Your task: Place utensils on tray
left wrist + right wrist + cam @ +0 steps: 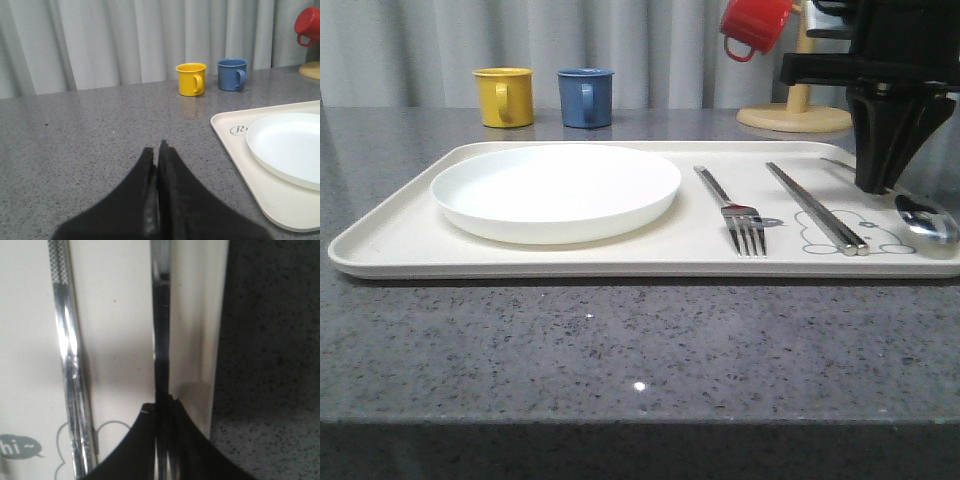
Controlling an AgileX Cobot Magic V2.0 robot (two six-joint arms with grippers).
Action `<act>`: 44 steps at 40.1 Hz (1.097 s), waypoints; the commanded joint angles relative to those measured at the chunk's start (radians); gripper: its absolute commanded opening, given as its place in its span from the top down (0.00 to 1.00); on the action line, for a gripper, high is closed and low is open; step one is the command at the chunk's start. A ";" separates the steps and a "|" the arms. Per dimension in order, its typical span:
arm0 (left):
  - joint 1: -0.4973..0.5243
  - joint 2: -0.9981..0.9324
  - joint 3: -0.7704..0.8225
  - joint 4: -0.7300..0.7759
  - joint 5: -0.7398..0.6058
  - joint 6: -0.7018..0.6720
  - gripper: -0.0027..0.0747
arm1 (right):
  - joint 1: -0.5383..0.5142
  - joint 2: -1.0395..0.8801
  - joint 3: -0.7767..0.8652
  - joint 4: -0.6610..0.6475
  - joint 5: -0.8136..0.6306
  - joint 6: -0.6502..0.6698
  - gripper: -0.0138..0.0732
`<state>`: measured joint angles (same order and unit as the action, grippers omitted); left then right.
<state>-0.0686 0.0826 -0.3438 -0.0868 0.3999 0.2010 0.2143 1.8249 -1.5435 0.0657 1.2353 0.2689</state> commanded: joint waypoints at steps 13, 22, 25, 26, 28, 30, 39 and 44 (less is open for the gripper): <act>-0.008 0.012 -0.027 -0.012 -0.083 -0.008 0.99 | -0.001 -0.019 -0.023 0.006 0.019 0.005 0.61; -0.008 0.012 -0.027 -0.012 -0.083 -0.008 0.99 | -0.001 -0.063 -0.043 0.010 0.014 0.005 0.53; -0.008 0.012 -0.027 -0.012 -0.083 -0.008 0.99 | -0.001 -0.105 -0.056 0.009 0.007 -0.002 0.53; -0.008 0.012 -0.027 -0.012 -0.083 -0.008 0.99 | -0.001 -0.130 -0.062 0.007 0.005 -0.006 0.53; -0.008 0.012 -0.027 -0.012 -0.083 -0.008 0.99 | -0.001 -0.166 -0.070 0.004 0.003 -0.018 0.54; -0.008 0.012 -0.027 -0.012 -0.083 -0.008 0.99 | -0.001 -0.205 -0.074 -0.001 0.003 -0.034 0.56; -0.008 0.012 -0.027 -0.012 -0.083 -0.008 0.99 | 0.000 -0.388 -0.043 -0.014 -0.034 -0.178 0.83; -0.008 0.012 -0.027 -0.012 -0.083 -0.008 0.99 | 0.004 -0.541 0.095 -0.014 -0.183 -0.226 0.92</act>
<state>-0.0686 0.0826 -0.3438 -0.0868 0.3999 0.2010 0.2164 1.4109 -1.5081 0.0583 1.1710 0.0908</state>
